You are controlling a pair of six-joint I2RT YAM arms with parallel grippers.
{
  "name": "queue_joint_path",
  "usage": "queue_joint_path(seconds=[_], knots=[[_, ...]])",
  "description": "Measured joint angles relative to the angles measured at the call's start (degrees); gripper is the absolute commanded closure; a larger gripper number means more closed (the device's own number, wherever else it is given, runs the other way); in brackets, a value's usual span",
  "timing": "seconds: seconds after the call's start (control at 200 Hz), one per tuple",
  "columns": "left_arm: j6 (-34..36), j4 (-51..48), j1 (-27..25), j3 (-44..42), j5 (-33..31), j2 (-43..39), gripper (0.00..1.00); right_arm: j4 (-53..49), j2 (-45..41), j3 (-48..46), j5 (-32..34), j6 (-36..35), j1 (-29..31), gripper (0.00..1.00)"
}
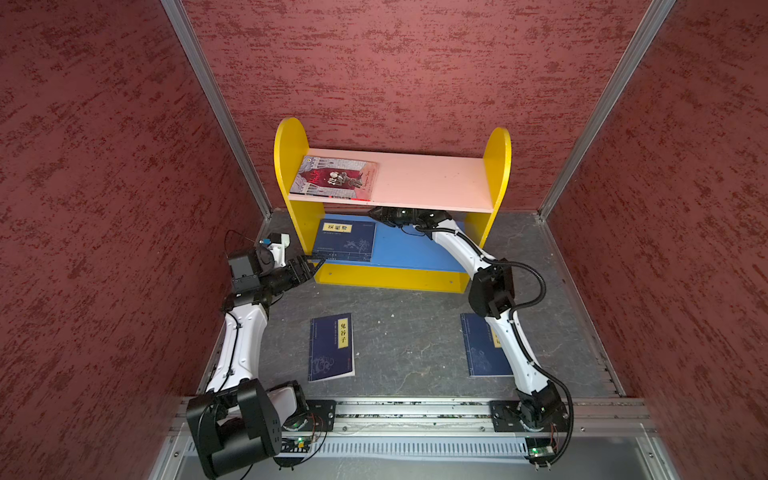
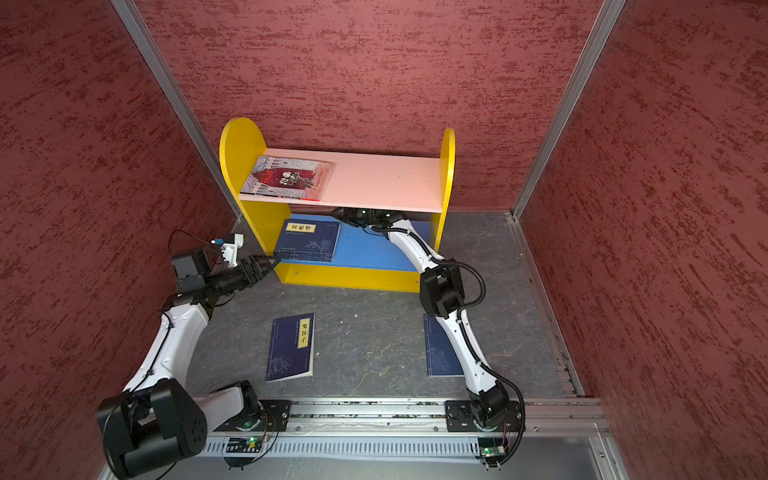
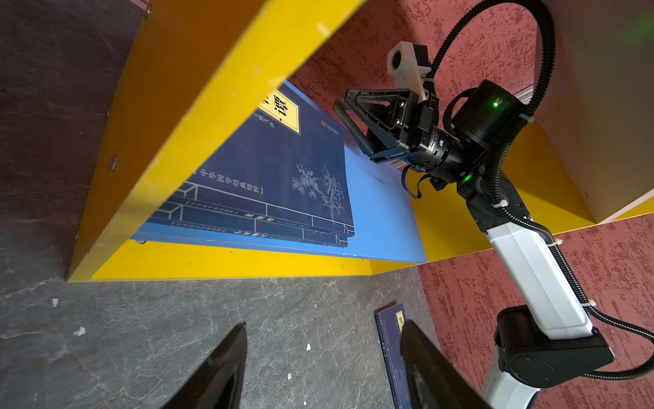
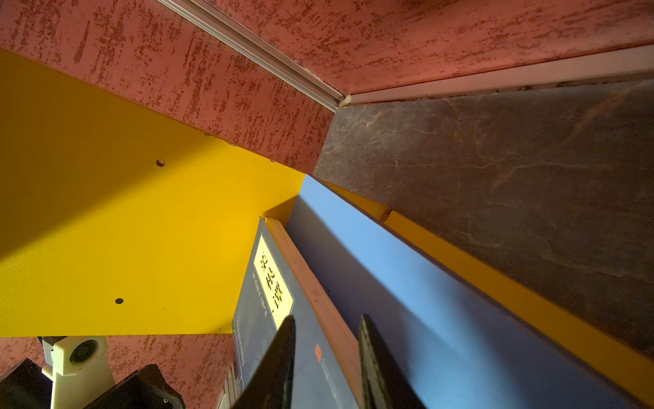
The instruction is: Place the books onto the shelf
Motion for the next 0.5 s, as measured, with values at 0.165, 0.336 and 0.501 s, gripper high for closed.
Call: queue_joint_path(seconds=[0.165, 0.336, 0.501], knots=[[-0.02, 0.11, -0.17, 0.0, 0.31, 0.28, 0.31, -0.57, 0.94, 0.79, 0.0, -0.04, 0.0, 0.68], [-0.02, 0.13, -0.22, 0.0, 0.35, 0.35, 0.31, -0.85, 0.94, 0.79, 0.0, -0.11, 0.0, 0.68], [-0.04, 0.15, -0.26, 0.0, 0.46, 0.7, 0.3, -1.01, 0.94, 0.79, -0.52, -0.11, 0.0, 0.68]])
